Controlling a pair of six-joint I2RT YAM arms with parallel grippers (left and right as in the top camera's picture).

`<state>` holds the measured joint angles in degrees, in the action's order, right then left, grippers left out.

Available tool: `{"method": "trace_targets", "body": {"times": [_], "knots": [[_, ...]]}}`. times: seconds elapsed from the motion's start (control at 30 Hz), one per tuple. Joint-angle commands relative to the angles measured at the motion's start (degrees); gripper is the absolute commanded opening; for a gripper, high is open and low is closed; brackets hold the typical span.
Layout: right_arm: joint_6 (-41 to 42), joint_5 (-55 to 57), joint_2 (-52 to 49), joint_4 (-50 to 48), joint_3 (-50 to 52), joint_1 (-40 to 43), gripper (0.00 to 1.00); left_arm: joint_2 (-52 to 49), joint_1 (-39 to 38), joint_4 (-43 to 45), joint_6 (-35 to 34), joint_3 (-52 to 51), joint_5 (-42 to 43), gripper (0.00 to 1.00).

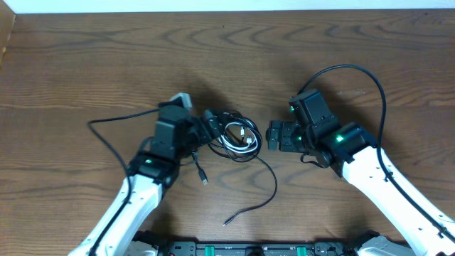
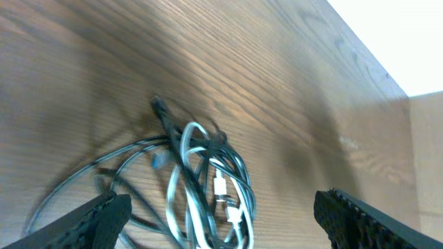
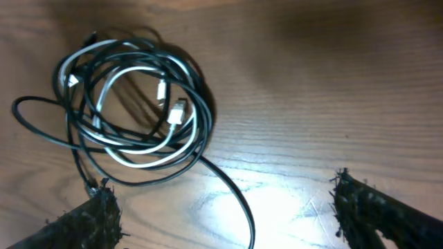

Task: Untangle cables

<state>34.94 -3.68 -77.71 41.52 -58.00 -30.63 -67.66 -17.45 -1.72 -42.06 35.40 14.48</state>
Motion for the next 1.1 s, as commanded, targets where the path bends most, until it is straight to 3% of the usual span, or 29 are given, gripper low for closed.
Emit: {"method": "trace_targets", "body": {"times": [0.0,0.23,0.67,0.87,1.07], "knots": [[1.4,-1.5,0.0,-2.5,-0.3,-1.7,0.75,4.2,4.5,-3.3,1.6,0.4,-0.6,0.91],[19.0,-1.4,-5.3,-4.7,-0.3,-5.1,0.58,8.7,10.1,-7.8,1.6,0.4,-0.6,0.91],[32.8,-11.5,-21.3,-16.6,-0.3,-9.2,0.33,8.8,11.2,-12.8,1.6,0.4,-2.6,0.91],[32.8,-11.4,-23.0,-16.2,-0.3,-9.5,0.3,8.6,11.2,-13.0,1.6,0.4,-3.7,0.91],[32.8,-8.6,-24.9,-16.7,-0.3,-9.9,0.36,8.6,11.2,-13.0,1.6,0.4,-3.6,0.91]]}}
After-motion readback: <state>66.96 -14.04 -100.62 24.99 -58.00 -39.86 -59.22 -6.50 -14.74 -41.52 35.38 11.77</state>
